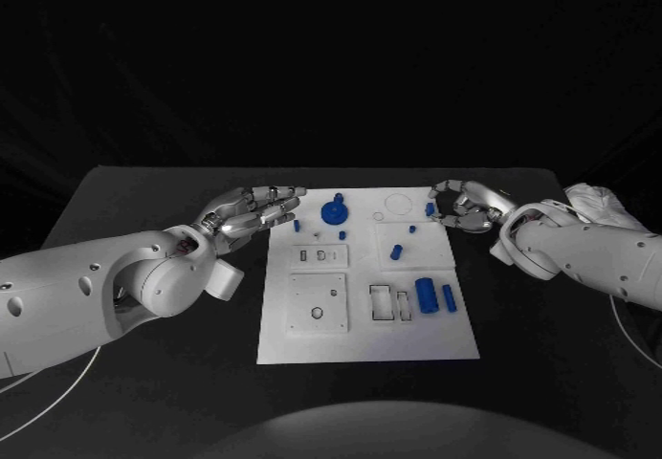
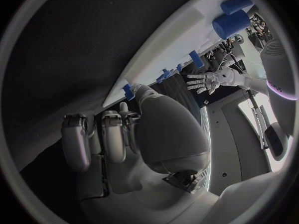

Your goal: Assemble the parts on the task board

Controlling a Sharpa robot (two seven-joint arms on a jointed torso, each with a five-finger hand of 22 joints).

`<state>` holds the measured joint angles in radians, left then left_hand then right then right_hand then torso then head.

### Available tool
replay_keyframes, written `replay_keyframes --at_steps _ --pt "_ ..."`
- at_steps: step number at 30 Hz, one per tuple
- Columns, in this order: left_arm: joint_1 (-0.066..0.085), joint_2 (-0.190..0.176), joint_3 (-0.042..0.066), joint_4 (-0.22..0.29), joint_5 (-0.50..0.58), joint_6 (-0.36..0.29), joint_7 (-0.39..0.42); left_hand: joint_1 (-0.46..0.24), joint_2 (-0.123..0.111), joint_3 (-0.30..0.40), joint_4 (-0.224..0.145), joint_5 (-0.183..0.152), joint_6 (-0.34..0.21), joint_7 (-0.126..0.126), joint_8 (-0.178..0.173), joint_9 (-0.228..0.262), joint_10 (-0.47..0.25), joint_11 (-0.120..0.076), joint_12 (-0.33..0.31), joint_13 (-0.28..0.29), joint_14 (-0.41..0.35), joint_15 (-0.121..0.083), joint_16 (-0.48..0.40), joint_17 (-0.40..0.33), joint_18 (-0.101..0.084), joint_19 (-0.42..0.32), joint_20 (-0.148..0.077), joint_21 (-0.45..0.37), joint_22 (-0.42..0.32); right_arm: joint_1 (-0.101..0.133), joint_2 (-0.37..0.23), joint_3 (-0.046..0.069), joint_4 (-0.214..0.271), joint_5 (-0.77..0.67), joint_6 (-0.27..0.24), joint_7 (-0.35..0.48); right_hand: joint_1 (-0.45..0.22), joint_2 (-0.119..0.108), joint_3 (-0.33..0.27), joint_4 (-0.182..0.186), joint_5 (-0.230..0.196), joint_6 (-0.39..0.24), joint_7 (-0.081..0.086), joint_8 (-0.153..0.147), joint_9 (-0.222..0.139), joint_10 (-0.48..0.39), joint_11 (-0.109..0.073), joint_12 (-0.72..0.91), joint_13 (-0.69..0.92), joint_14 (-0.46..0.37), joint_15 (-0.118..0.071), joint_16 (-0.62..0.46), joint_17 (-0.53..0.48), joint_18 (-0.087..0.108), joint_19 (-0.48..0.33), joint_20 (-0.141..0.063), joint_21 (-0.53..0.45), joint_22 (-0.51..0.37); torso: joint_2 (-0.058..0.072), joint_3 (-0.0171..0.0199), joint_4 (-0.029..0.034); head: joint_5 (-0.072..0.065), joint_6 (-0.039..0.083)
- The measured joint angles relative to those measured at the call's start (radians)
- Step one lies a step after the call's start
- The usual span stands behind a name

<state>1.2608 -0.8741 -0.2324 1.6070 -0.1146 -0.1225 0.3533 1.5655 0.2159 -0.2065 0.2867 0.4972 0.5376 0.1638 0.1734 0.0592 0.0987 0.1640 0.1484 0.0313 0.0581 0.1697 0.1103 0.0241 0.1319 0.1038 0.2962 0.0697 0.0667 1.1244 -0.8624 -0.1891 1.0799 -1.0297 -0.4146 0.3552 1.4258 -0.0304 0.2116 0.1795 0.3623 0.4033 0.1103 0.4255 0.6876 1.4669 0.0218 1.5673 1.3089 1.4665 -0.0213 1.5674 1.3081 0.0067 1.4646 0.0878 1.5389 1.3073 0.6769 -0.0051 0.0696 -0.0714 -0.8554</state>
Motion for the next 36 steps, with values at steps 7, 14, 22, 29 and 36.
replay_keyframes --at_steps 7,14,22,29,36 --pt "0.0 0.0 0.0 0.0 -0.002 0.003 -0.003 0.0 0.0 0.0 0.0 0.0 0.0 0.0 0.0 0.0 0.0 0.0 0.0 0.0 0.0 0.0 0.0 0.0 0.0 0.0 0.0 0.0 0.0 -0.001 0.003 0.0 -0.003 -0.002 -0.002 -0.007 0.002 0.002 0.007 -0.001 0.006 0.013 0.002 0.018 -0.006 -0.004 0.004 0.001 0.001 0.0 0.0 0.0 0.0 0.0 0.004 0.004 0.0 0.001 -0.001 0.0003 0.0012 0.0 -0.001" --pt "0.0 -0.001 0.0 0.0 -0.003 0.005 -0.005 0.0 0.0 0.0 0.0 0.0 0.0 0.0 0.0 0.0 0.0 0.0 0.0 0.0 0.0 0.0 0.0 0.0 0.0 0.0 0.0 0.0 0.0 -0.001 0.007 0.0 -0.008 -0.002 -0.002 -0.012 0.002 0.002 0.007 -0.001 0.006 0.027 0.002 0.031 -0.007 -0.004 0.004 0.001 0.001 0.0 0.0 0.0 0.0 0.0 0.004 0.004 0.0 0.001 -0.001 0.0002 0.001 0.0 0.001" --pt "0.0 0.0 0.0 -0.001 -0.005 0.007 -0.008 0.0 0.0 0.0 0.0 0.0 0.0 0.0 0.0 0.0 0.0 0.0 0.0 0.001 0.0 0.0 0.0 0.0 0.0 0.0 0.0 0.0 0.0 -0.001 0.014 0.0 -0.013 -0.001 -0.002 -0.016 0.002 0.002 0.012 -0.001 0.006 0.063 0.002 0.062 -0.007 -0.004 0.004 0.001 0.001 0.0 0.0 0.0 0.0 0.0 0.004 0.004 0.0 0.001 -0.001 0.0001 0.0008 0.0 0.001" --pt "0.0 0.0 0.0 -0.003 -0.006 0.01 -0.011 0.0 0.0 0.0 0.0 0.0 0.0 0.0 0.0 0.0 0.0 0.0 0.0 0.001 0.0 0.0 0.0 0.0 0.0 0.0 0.0 0.0 0.0 -0.001 0.021 0.001 -0.017 -0.001 -0.001 -0.019 0.002 0.002 0.012 -0.001 0.006 0.067 -0.001 0.07 -0.007 -0.004 0.004 0.001 0.001 0.0 0.0 0.0 0.0 0.0 0.004 0.004 0.0 0.001 -0.001 0.0004 0.0008 -0.001 -0.001" --pt "0.0 0.0 0.0 -0.004 -0.008 0.012 -0.014 0.0 0.0 0.0 0.0 0.0 0.0 0.0 0.0 0.0 0.005 0.005 0.006 0.001 0.0 0.0 0.0 0.001 0.0 0.0 0.0 0.0 0.0 -0.002 0.026 0.001 -0.023 -0.001 0.0 -0.022 0.002 0.002 0.015 -0.004 0.006 0.071 0.002 0.07 -0.007 -0.004 0.004 0.001 0.001 0.0 0.0 0.0 0.0 0.0 0.004 0.004 0.0 0.0 -0.001 0.0005 0.0008 -0.001 -0.003"
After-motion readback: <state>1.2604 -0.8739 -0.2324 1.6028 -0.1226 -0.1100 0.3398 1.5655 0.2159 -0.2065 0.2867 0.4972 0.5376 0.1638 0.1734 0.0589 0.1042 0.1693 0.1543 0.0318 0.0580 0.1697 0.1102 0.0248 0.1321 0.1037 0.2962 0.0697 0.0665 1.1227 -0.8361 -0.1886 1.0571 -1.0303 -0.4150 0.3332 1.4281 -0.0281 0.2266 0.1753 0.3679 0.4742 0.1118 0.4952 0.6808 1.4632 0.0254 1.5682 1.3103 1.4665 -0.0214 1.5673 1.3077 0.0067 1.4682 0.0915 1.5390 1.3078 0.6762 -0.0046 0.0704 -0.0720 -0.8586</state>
